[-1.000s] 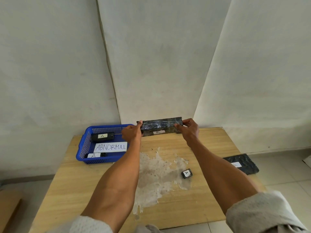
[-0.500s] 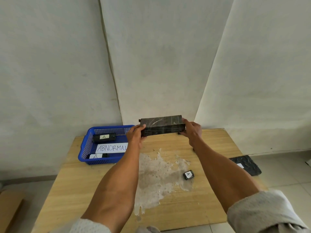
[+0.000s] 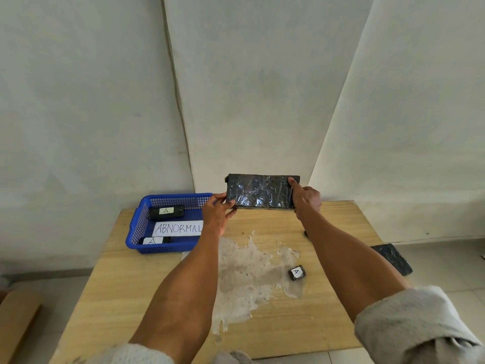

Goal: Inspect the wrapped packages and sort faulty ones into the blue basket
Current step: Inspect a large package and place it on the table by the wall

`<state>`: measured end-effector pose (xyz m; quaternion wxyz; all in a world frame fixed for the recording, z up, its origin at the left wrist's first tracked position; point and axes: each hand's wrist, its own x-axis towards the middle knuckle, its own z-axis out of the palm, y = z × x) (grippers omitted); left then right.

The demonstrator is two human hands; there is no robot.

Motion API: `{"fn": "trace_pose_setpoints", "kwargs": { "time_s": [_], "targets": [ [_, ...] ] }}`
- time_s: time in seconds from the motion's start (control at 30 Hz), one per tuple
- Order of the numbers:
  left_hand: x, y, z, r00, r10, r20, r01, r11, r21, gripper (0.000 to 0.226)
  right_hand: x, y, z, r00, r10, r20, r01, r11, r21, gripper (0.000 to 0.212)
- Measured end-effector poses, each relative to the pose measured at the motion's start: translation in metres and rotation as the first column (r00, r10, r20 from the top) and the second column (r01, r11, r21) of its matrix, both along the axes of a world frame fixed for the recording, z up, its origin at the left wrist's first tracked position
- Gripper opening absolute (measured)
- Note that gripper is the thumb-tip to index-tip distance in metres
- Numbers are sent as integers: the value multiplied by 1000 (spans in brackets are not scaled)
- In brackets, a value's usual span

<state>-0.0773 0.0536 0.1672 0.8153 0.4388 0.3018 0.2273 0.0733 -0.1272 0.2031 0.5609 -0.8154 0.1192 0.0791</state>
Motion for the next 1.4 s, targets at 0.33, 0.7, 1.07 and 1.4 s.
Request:
{"fn": "trace_pose_setpoints", "kwargs": {
  "time_s": [0.33, 0.7, 1.07, 1.4],
  "targets": [
    [13, 5, 21, 916, 174, -362, -165, 985, 55, 53, -9, -12, -14, 902, 430, 35, -426, 876, 227, 64],
    [16, -1, 23, 853, 267, -449, -188, 959, 213, 41, -13, -21, -29, 880, 454, 141, -473, 864, 174, 68],
    [19, 3, 24, 903, 163, -397, -172, 985, 11, 61, -1, -19, -28, 946, 324, 24, -324, 934, 151, 36],
    [15, -9, 8, 976, 149, -157, -135, 986, 94, 26, 4, -6, -16, 998, 60, 15, -62, 974, 217, 47]
  ]
}}
